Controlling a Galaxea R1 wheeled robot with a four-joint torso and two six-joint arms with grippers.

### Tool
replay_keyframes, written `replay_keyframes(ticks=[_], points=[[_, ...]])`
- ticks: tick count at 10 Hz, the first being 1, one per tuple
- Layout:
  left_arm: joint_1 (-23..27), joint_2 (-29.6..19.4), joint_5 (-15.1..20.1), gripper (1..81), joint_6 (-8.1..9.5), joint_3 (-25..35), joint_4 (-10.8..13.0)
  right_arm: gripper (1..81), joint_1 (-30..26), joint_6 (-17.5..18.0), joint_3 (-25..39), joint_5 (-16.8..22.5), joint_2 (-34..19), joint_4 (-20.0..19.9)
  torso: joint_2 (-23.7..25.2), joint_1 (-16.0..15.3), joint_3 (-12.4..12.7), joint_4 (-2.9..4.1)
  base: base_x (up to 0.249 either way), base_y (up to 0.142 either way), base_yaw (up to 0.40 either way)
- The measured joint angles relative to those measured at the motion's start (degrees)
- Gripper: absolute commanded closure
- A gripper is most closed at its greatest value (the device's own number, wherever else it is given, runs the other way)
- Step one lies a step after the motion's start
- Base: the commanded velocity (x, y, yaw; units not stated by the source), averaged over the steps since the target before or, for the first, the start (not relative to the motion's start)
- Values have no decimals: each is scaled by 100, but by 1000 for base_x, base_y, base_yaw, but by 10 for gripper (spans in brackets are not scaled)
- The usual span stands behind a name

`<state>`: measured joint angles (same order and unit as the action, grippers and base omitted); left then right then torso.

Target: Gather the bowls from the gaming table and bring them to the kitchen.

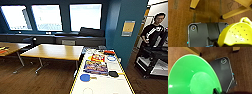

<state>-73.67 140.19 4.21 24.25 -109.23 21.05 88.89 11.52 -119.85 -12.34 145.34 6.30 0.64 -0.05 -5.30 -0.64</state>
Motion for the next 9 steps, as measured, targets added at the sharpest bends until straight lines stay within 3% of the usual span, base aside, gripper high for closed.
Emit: replay_keyframes(ticks=[4,9], points=[[-345,492,-217,811,-2,-948,91,811,30,-12,-341,24,221,13,2,2,5,0,0,0,0],[-761,1033,-569,811,-61,-2277,127,811,146,-41,-1273,390,572,380,5,5,7,0,0,0,0]])
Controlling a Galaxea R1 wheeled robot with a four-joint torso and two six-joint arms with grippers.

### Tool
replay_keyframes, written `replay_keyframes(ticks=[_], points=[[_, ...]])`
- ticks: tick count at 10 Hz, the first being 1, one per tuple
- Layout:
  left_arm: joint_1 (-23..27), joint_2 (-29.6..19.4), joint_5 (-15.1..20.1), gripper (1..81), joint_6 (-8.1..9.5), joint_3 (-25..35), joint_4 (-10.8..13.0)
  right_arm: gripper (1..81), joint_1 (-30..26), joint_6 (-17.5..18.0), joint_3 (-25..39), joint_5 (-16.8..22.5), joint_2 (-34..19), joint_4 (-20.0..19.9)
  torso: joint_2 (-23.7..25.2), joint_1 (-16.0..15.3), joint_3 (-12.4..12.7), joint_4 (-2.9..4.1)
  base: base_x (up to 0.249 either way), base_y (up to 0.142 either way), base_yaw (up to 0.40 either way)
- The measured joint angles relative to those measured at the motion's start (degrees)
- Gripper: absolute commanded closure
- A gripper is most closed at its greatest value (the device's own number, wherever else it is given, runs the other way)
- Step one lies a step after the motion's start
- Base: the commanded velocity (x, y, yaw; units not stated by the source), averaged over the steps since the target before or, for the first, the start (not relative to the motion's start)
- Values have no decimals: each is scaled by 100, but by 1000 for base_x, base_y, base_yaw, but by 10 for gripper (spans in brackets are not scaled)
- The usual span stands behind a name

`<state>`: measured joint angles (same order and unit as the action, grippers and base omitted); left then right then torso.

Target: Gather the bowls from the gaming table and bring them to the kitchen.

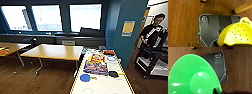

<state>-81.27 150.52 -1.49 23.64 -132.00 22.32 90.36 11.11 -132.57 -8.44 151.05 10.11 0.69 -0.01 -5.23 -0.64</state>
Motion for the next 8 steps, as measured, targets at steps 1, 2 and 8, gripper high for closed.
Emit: replay_keyframes(ticks=[1,2,8], points=[[-65,84,-101,811,-11,-267,0,811,13,0,-249,37,84,26,2,0,0,0,0,0,0],[-116,166,-189,811,-18,-496,0,811,13,0,-452,78,154,50,2,1,0,0,0,0,0],[-255,530,-479,811,-74,-837,68,811,33,-15,-852,137,547,193,0,-5,0,0,-26,0,0]])
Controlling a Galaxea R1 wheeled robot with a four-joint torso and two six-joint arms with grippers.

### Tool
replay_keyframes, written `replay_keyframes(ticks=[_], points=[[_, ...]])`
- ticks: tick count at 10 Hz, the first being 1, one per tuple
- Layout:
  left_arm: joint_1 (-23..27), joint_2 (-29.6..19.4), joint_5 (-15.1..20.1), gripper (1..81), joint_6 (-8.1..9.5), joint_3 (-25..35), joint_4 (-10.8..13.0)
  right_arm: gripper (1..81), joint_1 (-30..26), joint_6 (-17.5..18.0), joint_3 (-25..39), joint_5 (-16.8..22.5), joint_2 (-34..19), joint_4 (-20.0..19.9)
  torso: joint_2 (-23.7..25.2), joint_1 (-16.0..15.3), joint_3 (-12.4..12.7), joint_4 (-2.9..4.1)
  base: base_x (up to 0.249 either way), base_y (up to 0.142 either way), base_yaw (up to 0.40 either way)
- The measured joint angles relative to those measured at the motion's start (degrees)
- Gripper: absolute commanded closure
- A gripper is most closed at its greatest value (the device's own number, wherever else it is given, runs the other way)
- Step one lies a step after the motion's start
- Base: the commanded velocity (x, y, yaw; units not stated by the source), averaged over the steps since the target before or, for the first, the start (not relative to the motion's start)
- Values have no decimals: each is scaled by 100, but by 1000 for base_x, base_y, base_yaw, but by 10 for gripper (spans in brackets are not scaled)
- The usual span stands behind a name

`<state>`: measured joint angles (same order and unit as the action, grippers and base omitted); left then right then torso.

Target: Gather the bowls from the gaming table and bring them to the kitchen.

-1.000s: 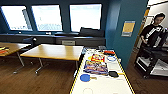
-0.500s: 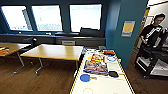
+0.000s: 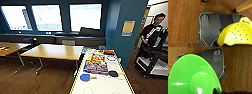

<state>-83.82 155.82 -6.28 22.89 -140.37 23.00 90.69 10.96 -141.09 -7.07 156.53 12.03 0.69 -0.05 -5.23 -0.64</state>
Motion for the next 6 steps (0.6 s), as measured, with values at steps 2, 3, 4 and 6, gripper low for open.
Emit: replay_keyframes(ticks=[2,3,4,6], points=[[20,-4,-13,811,0,-6,1,811,27,0,-96,-15,54,17,6,10,2,0,-94,0,0],[-44,11,0,811,0,-6,6,811,71,0,-105,33,106,48,6,13,2,0,-94,0,0],[-49,38,9,811,0,-12,12,811,66,0,-105,27,127,65,6,13,2,0,-95,0,0],[-33,68,-13,811,0,-56,17,811,41,0,-171,5,124,67,9,13,2,0,-96,0,0]])
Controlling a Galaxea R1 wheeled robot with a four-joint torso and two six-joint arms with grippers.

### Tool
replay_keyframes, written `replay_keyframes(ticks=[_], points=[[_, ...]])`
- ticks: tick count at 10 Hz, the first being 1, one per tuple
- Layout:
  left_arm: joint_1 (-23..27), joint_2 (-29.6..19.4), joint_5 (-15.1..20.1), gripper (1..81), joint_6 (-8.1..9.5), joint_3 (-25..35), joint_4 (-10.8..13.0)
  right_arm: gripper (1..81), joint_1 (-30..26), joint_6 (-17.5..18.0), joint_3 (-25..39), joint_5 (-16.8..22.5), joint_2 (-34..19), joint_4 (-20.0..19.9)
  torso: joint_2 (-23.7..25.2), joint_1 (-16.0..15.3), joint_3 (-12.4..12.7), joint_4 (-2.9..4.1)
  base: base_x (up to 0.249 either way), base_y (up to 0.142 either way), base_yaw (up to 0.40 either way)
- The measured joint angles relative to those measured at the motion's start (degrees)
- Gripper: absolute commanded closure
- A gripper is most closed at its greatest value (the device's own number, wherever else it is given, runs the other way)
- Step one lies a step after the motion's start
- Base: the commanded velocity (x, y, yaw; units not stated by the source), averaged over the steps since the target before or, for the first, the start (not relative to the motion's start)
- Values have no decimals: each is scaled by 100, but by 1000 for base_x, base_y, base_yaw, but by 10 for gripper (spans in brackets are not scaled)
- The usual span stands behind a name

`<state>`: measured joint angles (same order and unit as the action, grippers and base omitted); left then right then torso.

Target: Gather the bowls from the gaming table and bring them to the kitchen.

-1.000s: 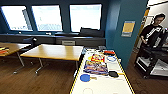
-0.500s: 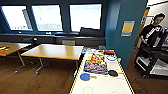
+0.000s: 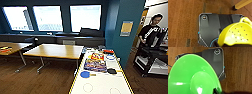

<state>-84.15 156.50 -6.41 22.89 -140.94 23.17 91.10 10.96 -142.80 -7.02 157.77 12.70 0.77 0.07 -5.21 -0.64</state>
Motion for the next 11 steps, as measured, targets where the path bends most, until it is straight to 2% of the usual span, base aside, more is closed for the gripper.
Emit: replay_keyframes(ticks=[6,11], points=[[-33,328,0,811,0,-573,85,811,2,0,-210,6,179,94,2,-2,2,0,-109,0,0],[-49,372,0,811,-2,-612,122,811,0,0,-240,11,199,112,2,-2,2,0,-128,0,0]])
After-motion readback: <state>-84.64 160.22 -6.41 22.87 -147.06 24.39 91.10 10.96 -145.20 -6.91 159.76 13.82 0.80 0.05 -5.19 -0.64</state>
